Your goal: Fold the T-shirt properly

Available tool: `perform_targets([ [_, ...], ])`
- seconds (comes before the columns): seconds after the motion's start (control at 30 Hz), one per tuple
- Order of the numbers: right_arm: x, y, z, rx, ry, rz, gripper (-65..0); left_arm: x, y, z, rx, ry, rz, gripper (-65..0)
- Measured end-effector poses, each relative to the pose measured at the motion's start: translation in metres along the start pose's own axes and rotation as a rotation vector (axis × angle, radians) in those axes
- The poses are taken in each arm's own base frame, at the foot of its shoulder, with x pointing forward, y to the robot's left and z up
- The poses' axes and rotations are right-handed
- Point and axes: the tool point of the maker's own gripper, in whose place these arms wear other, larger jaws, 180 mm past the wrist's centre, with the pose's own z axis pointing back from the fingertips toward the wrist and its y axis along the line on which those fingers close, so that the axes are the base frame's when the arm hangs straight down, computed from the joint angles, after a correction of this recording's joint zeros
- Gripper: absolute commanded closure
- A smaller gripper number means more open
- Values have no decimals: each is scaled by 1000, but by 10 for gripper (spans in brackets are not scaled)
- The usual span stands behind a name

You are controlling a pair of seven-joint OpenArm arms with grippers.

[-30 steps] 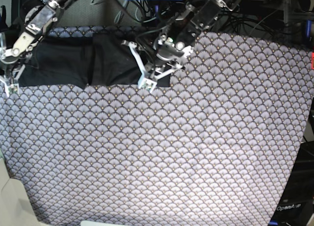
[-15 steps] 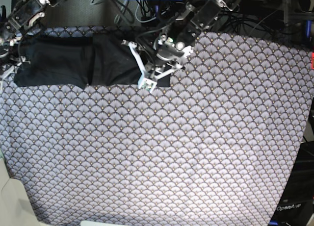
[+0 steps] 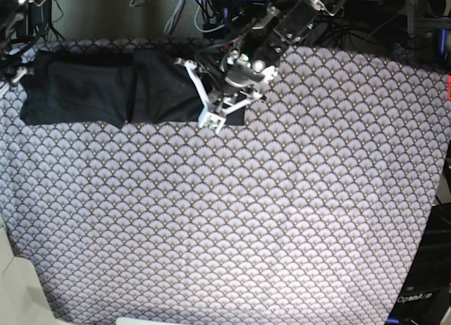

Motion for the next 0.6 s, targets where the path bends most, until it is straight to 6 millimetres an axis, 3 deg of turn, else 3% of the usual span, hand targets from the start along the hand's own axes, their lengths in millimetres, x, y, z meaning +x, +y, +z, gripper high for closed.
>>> perform_targets([
  [0.13, 13, 4, 8, 98, -27, -29, -302, 0, 1, -1, 1, 0, -1, 0],
  [0.3, 18, 7, 17, 234, -37, -65, -389, 1, 1, -1, 2, -1, -2, 0],
  [0.37, 22, 13, 13, 284, -60, -97, -408, 1, 1, -1, 2, -1, -2, 0],
  [0.53, 1, 19, -5, 318, 22, -154, -412, 1, 1, -1, 2, -1, -1, 0],
  [0.6, 9, 22, -5, 328, 3, -150, -413, 1, 1, -1, 2, 0, -1, 0],
])
